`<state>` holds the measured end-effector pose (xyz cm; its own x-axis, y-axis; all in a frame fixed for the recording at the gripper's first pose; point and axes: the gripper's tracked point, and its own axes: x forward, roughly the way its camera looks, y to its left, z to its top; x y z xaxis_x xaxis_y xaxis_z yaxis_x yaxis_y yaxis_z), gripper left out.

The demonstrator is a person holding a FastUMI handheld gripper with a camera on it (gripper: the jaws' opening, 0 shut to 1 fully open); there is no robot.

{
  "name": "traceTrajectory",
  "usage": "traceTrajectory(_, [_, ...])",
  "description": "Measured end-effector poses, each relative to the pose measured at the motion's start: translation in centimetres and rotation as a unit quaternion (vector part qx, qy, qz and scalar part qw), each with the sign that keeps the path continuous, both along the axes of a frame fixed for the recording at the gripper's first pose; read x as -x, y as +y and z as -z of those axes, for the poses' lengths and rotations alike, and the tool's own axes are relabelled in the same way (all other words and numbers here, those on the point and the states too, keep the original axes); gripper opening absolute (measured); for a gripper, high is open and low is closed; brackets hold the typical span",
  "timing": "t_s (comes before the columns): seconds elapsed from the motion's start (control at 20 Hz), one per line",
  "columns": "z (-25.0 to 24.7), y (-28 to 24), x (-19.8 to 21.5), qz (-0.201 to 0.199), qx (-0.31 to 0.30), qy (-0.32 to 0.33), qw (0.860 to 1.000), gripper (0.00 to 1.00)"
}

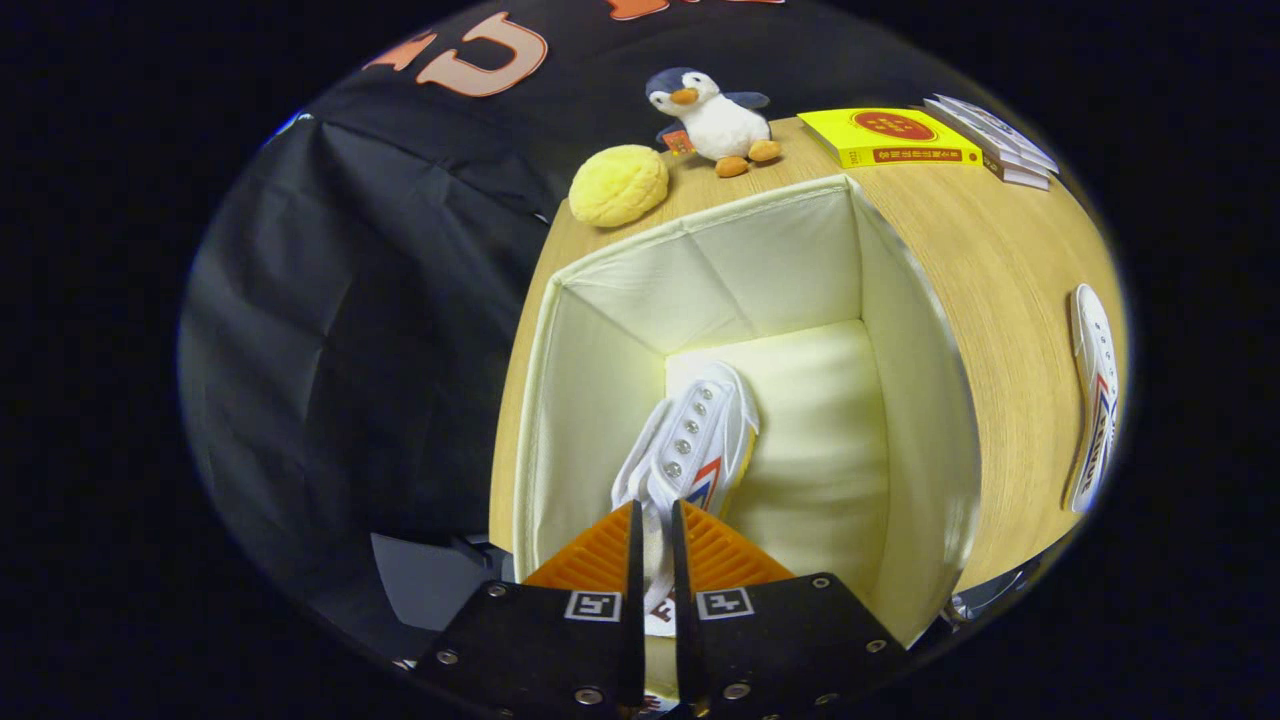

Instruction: Open the storage box then place both shoes into the box .Put the left shoe in first, then the right shoe, with the right side of both shoes facing outward in a uniform manner.

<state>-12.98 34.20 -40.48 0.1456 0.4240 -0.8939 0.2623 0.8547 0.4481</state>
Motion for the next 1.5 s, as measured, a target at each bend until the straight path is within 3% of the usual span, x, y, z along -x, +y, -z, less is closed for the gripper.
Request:
traceTrajectory(0.15, [-2.4, -2.1, 0.5, -0.009, -0.031, 0.0, 0.999, 0.26])
traceTrajectory(0.3, [-4.0, -7.1, 0.5, -0.025, -0.01, -0.027, 0.999, 0.34])
traceTrajectory(0.5, [-7.2, -12.7, 0.6, -0.01, -0.007, -0.062, 0.998, 0.57])
traceTrajectory(0.65, [-8.1, -18.0, 0.8, -0.002, 0.03, -0.092, 0.995, 0.79])
traceTrajectory(0.75, [-8.1, -22.4, 1.8, 0.001, 0.07, -0.102, 0.992, 0.88])
traceTrajectory(0.95, [-5.1, -30.0, 5.4, 0.008, 0.154, -0.073, 0.985, 0.92])
traceTrajectory(1.2, [-1.4, -36.8, 10.5, 0.004, 0.225, -0.016, 0.974, 0.9])
traceTrajectory(1.5, [3.3, -40.8, 13.0, 0.042, 0.239, 0.018, 0.97, 0.83])
